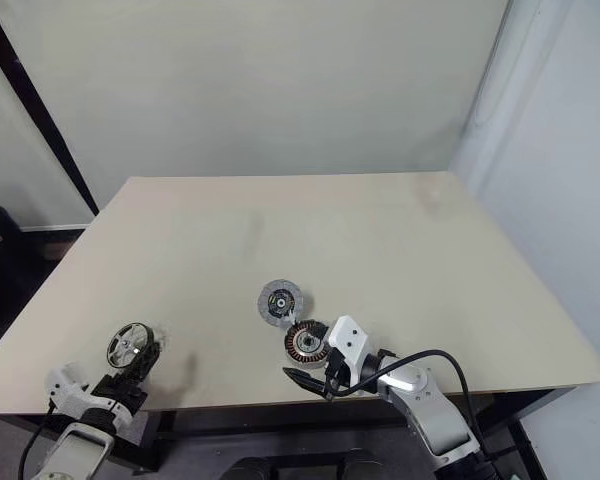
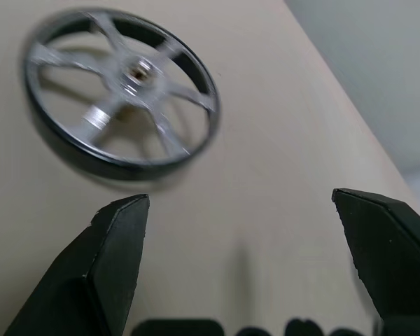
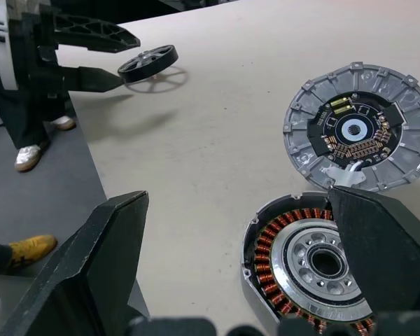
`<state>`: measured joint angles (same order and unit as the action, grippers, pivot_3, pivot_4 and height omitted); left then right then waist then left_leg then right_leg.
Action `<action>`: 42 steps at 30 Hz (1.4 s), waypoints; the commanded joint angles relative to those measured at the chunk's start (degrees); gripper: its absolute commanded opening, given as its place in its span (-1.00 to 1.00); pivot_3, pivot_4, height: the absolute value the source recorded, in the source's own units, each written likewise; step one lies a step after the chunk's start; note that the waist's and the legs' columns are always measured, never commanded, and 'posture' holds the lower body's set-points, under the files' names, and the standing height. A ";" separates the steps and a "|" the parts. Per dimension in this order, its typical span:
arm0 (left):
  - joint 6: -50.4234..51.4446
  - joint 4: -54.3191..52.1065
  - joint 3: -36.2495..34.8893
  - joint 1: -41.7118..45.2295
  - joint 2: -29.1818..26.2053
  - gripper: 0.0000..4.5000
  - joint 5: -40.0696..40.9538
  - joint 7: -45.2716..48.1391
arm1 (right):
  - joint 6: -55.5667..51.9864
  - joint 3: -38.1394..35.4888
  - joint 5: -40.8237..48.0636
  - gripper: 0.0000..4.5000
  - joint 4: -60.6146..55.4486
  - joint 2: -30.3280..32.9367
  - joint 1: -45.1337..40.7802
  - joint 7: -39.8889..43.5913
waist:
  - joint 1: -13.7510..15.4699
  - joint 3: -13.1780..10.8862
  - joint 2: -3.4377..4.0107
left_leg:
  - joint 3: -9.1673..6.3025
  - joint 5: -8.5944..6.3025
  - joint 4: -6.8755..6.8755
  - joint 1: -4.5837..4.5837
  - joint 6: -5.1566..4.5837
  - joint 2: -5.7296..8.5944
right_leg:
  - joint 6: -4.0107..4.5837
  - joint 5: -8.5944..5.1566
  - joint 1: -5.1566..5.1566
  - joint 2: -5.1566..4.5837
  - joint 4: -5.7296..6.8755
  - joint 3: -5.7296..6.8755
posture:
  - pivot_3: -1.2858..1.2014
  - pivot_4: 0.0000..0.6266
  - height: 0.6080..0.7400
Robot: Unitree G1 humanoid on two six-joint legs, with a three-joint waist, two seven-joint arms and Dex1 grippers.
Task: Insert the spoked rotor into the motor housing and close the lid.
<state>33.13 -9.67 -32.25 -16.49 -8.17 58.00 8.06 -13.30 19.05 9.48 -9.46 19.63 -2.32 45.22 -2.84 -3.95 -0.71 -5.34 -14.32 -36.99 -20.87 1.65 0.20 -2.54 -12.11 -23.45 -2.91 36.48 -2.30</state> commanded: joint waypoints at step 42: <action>12.69 2.36 -4.05 7.57 -3.15 -0.90 25.32 1.35 | 1.79 -4.04 0.64 1.00 -0.02 2.82 0.81 -1.86 | 0.01 0.05 -0.27 | -0.01 0.01 -0.01 0.00 -0.03 0.01 | 0.00 0.00 0.06 0.04 0.07 -0.01 | 0.03 -1.00 1.00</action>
<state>43.15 -3.73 -37.04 -9.03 -10.14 78.86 8.19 -11.45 16.55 9.10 -8.87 21.87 -1.39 42.80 -2.84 -3.91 -0.97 -5.35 -14.30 -37.00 -20.87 1.62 0.20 -2.54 -12.11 -23.38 -2.86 36.56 -2.31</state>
